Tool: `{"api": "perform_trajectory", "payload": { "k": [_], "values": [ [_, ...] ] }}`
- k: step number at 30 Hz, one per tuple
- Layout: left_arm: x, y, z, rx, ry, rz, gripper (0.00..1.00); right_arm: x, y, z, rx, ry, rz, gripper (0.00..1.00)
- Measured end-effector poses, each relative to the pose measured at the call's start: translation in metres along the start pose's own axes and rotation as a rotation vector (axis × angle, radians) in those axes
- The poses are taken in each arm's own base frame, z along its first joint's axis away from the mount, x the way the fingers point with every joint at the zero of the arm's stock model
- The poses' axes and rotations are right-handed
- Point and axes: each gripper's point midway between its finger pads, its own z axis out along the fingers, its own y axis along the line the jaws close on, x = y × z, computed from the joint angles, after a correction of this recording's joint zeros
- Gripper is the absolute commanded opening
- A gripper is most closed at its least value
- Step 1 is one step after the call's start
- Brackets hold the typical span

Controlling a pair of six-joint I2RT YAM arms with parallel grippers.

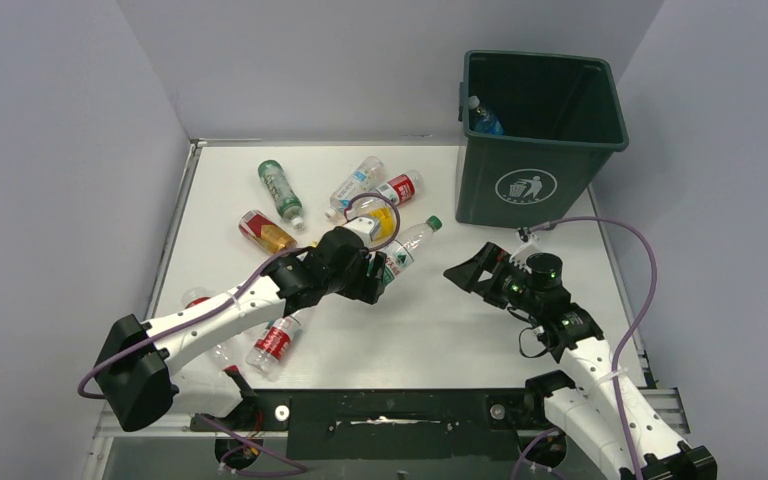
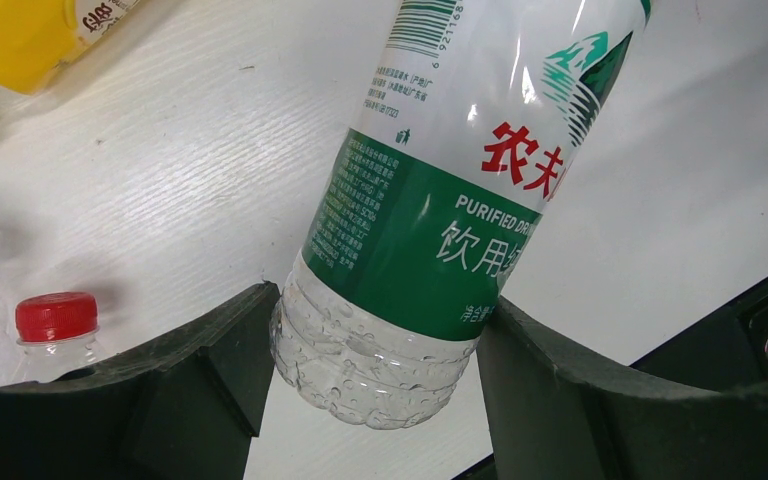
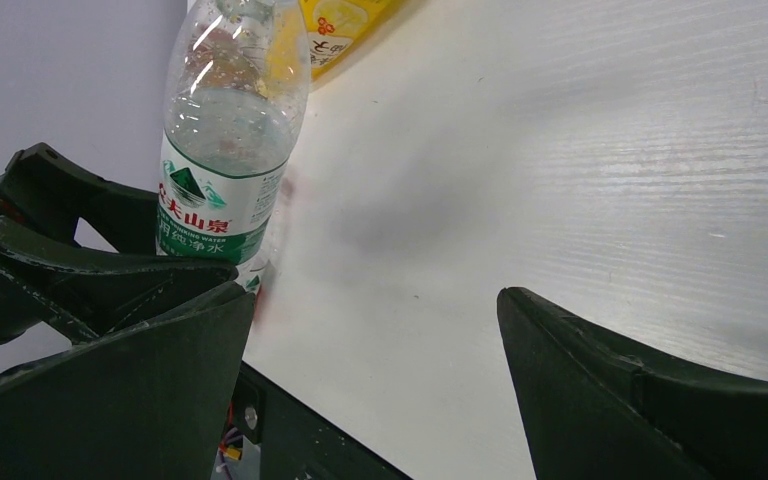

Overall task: Put the plastic bottles in the bin
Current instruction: Pick up the plastic bottle at the center of the board.

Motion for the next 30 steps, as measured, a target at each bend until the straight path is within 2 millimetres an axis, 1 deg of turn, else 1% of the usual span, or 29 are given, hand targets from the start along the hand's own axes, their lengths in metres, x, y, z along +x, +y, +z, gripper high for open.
{"api": "perform_trajectory", "payload": {
  "k": [30],
  "values": [
    [0.0014, 0.0003, 0.0003, 0.000, 0.004, 0.001, 0.52, 0.0047, -0.0024, 0.0037, 0.016, 0.018, -0.002, 0.98]
  ]
}}
